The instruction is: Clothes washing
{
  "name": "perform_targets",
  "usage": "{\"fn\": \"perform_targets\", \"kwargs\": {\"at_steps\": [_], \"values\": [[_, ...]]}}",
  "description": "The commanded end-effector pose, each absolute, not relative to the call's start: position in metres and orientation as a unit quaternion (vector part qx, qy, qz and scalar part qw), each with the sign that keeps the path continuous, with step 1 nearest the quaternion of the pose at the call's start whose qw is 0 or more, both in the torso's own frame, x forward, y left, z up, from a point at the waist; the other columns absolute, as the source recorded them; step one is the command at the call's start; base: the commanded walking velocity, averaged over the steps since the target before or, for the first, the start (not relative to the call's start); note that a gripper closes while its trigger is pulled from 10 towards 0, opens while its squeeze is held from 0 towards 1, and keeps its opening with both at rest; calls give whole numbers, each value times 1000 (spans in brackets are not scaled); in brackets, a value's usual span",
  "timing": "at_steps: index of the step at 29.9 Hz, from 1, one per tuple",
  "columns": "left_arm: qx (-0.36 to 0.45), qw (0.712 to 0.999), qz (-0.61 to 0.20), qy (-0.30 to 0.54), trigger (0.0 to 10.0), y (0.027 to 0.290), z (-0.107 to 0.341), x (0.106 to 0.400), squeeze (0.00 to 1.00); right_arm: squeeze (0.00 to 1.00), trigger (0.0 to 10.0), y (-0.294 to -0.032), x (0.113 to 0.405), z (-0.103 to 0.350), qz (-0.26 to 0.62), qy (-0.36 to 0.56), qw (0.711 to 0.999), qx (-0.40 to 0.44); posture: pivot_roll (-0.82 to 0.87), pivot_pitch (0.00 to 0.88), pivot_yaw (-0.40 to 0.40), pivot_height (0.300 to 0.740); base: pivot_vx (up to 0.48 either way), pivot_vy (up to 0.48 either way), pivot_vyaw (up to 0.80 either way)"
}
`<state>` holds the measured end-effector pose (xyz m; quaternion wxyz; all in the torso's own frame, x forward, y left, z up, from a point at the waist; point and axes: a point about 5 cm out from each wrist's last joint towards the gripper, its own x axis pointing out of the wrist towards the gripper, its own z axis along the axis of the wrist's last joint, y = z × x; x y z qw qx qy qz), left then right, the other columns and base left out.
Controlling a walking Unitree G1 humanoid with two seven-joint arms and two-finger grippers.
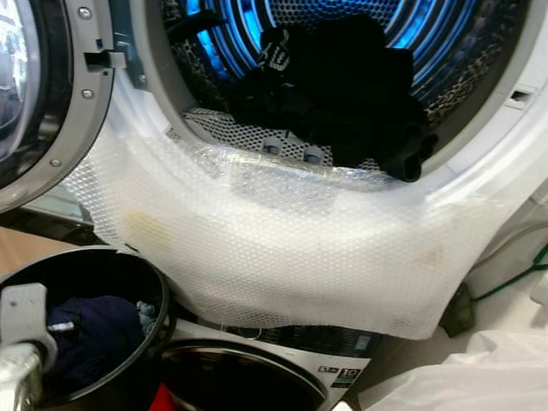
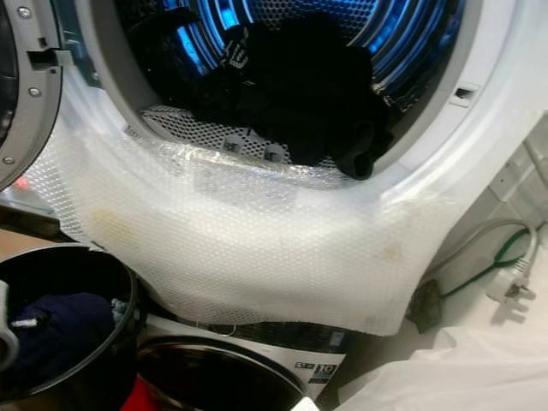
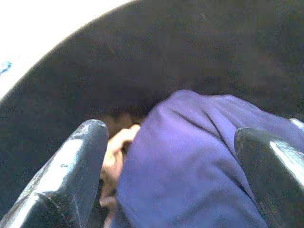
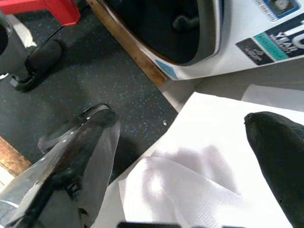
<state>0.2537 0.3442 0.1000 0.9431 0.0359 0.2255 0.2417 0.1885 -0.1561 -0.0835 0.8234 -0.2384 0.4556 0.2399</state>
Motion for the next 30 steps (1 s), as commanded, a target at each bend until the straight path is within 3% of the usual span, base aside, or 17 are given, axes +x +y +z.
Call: {"fn": "perform_targets", "kwargs": {"at_steps": [1,15,25,26,30], "values": [[3,946,241,217,10000,351,104,268,1000,0,10000,-164,189,-83,229,457,826,-238,265,0,-152,740,0,0,0],[24,949,111,295,10000,331,88,304,1000,0,10000,-169,181,-86,223,461,825,-239,170,0,-112,740,0,0,0],[25,948,106,298,10000,329,87,306,1000,0,10000,-171,181,-86,221,461,826,-238,170,0,-112,740,0,0,0],[26,940,120,318,10000,324,76,306,1000,0,10000,-179,175,-88,205,467,828,-233,67,0,-93,740,0,0,0],[0,926,145,349,10000,314,53,299,1000,0,10000,-192,164,-90,186,476,828,-229,43,0,-99,740,0,0,0]]}}
